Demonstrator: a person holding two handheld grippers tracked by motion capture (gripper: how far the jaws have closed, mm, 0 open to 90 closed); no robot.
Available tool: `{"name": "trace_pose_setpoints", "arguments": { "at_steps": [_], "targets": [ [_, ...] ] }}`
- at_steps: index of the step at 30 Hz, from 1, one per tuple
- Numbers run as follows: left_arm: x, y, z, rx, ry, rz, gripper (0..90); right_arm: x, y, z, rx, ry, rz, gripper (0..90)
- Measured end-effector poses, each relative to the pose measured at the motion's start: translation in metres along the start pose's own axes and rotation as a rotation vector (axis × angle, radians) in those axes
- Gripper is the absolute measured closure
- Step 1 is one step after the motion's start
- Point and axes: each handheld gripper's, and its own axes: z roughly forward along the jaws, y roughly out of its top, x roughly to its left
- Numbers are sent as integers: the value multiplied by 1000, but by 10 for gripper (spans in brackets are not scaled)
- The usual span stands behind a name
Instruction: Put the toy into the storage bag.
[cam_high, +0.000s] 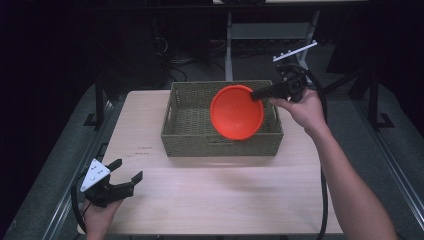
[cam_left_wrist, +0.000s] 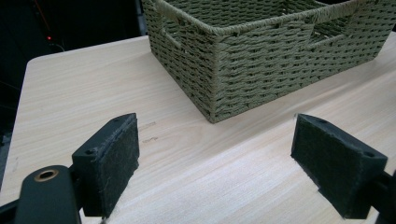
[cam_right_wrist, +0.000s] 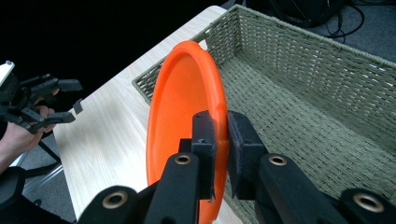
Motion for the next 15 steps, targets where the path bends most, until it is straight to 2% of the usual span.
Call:
{"name": "trace_pose_setpoints", "arguments": {
  "at_steps": [15],
  "targets": [
    [0,0,0,-1,-4,-2,147,-18,3,0,-17,-34,53,820]
  ]
}}
